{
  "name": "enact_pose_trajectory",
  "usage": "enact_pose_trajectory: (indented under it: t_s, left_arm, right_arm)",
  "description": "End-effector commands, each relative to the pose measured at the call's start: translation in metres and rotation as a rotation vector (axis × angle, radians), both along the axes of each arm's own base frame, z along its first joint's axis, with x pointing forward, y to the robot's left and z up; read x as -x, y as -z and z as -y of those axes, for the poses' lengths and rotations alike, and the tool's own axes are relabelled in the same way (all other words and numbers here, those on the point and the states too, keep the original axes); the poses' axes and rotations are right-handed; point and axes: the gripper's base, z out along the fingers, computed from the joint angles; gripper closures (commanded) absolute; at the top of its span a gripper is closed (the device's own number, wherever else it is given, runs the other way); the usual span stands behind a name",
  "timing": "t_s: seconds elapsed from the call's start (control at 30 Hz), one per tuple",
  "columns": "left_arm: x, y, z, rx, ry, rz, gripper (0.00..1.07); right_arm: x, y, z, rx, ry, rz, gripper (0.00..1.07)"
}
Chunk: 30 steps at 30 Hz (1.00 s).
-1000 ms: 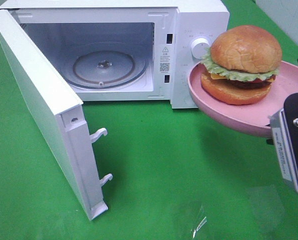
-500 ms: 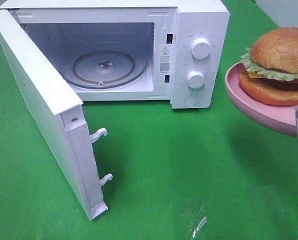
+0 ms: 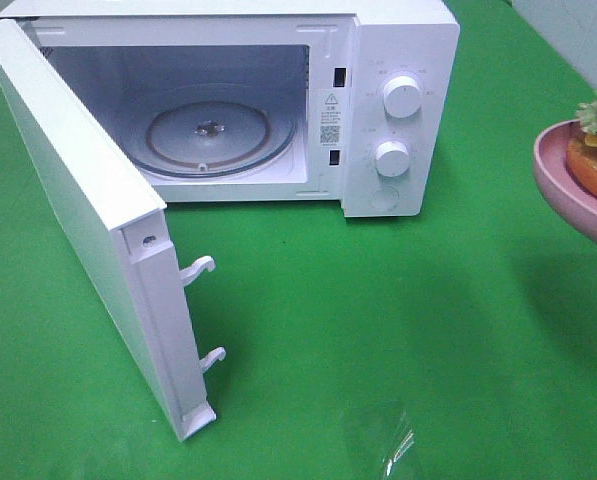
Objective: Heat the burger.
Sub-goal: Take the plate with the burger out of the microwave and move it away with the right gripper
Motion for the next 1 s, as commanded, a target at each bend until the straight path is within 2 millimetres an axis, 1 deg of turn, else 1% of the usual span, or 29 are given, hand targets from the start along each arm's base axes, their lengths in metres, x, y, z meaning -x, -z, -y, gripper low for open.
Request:
enact_pose_trajectory:
  t_s: [0.03, 0.37, 0.6, 0.67, 0.77, 0.83, 0.9, 1.0]
  left_arm:
    - [0.002, -0.001, 0.000, 0.003, 0.006, 0.031, 0.08]
    - [0.002, -0.001, 0.000, 0.003, 0.006, 0.031, 0.08]
    - [0.002, -0.001, 0.000, 0.003, 0.006, 0.031, 0.08]
    - [0.002, -0.001, 0.000, 0.003, 0.006, 0.031, 0.08]
    - [0.002, -0.001, 0.000, 0.003, 0.006, 0.031, 0.08]
    - [0.002, -0.001, 0.000, 0.003, 0.006, 0.031, 0.08]
    - [0.002, -0.001, 0.000, 0.003, 0.006, 0.031, 0.08]
    - [0.002, -0.001, 0.000, 0.003, 0.006, 0.031, 0.08]
  right_arm:
    - [-0.001, -0.007, 0.005, -0.001, 0.048, 0.054, 1.07]
    - [0.001, -0.006, 0.012, -0.025, 0.186, 0.033, 1.07]
    - [0.001, -0.004, 0.014, -0.022, 0.239, 0.014, 1.07]
    - [-0.001, 0.001, 0.013, -0.003, 0.281, -0.017, 1.07]
    - [-0.002, 0.001, 0.012, -0.005, 0.291, -0.021, 1.07]
    - [-0.005, -0.001, 0.010, -0.019, 0.312, -0.019, 1.07]
    - [-0.013, -0.010, 0.005, -0.044, 0.367, -0.009, 1.07]
    - [-0.017, -0.011, 0.004, -0.034, 0.405, -0.013, 1.07]
